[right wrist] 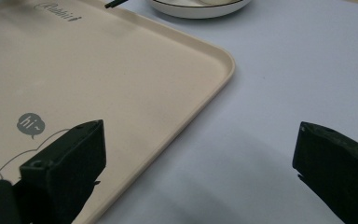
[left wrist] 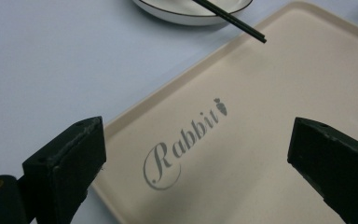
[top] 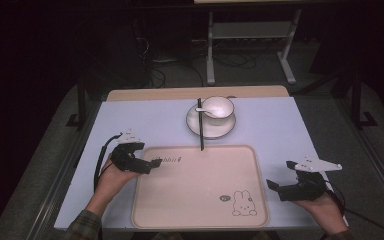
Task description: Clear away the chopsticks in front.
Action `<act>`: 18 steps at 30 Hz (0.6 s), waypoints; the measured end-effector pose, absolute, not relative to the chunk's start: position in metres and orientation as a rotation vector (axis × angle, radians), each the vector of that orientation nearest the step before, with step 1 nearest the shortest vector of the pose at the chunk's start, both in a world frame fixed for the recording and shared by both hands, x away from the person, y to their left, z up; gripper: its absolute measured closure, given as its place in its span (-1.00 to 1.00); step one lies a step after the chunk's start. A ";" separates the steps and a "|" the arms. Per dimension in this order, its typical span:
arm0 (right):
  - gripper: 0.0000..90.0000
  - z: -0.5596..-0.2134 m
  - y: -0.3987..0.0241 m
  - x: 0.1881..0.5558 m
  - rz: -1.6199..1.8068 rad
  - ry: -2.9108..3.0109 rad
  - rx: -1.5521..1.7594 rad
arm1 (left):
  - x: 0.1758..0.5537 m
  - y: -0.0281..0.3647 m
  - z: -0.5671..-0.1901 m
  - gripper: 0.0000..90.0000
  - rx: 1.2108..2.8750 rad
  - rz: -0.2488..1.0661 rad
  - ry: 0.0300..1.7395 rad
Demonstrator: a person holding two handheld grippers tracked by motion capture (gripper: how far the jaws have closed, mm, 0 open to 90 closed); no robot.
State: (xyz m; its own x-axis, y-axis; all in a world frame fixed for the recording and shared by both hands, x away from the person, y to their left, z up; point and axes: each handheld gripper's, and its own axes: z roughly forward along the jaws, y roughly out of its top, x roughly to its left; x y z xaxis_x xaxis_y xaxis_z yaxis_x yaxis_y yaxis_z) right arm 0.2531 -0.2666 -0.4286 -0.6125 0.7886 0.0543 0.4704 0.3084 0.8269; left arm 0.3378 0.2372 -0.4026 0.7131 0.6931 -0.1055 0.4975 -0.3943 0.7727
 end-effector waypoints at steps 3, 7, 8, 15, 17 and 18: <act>-0.96 -0.429 -0.267 0.253 1.215 2.222 1.124 | 0.343 0.232 -0.401 -0.91 2.077 0.297 0.902; -0.96 -0.429 -0.267 0.253 1.212 2.224 1.129 | 0.350 0.225 -0.400 -0.89 2.073 0.293 0.904; -0.96 -0.429 -0.267 0.253 1.211 2.225 1.129 | 0.352 0.223 -0.399 -0.89 2.077 0.294 0.904; -0.96 -0.429 -0.266 0.254 1.211 2.229 1.126 | 0.362 0.210 -0.397 -0.87 2.080 0.296 0.895; -0.96 -0.430 -0.266 0.254 1.210 2.232 1.124 | 0.365 0.207 -0.396 -0.87 2.083 0.295 0.892; -0.96 -0.430 -0.266 0.254 1.209 2.235 1.122 | 0.367 0.205 -0.396 -0.87 2.080 0.288 0.895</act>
State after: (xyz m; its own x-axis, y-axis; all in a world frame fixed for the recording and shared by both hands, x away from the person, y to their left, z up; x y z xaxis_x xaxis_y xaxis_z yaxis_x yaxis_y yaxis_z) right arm 0.2545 -0.2656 -0.4297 -0.6186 0.7839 0.0539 0.4740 0.3176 0.8213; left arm 0.3672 0.2052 -0.3963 0.7196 0.6862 -0.1065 0.4948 -0.3990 0.7720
